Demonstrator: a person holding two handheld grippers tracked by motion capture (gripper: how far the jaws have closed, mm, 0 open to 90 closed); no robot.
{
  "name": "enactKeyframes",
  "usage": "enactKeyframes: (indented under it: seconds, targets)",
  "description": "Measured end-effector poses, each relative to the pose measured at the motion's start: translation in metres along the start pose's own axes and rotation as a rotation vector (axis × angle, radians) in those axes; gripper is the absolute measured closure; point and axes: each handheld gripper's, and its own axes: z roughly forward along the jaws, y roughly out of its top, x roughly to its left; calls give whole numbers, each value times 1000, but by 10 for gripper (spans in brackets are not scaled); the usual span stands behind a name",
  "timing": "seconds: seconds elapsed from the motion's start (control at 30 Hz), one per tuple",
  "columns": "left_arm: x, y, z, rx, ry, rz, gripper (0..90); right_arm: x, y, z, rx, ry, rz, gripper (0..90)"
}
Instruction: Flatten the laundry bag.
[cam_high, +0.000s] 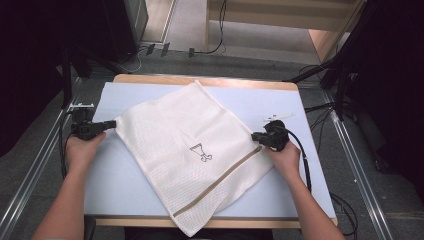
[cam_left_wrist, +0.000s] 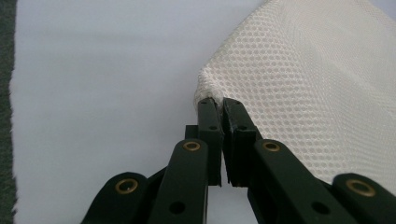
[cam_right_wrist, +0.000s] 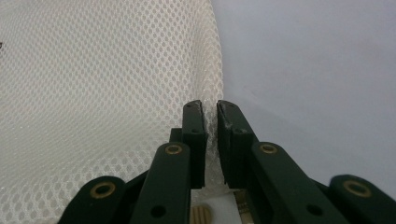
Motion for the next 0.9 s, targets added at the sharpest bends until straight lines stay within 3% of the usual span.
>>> enactKeyframes:
  seconds: [0.2,0.5,0.63,0.7,0.9]
  targets:
    - [-9,8,12,19,6,44,881,5,-17,-12,-1,-22,0,819]
    - [-13,14,20,10,-14,39,866,13,-35,-28,34,-1,-30,804]
    - [-11,14,18,11,-18,29,787,12,-32,-32,-7,-12,-36,672]
    - [-10,13,16,8,-23,22,735,12,-29,-33,-46,-22,-63,621]
    - [-17,9,7,17,-2,56,575,12,-17,-23,-109,-8,-62,538]
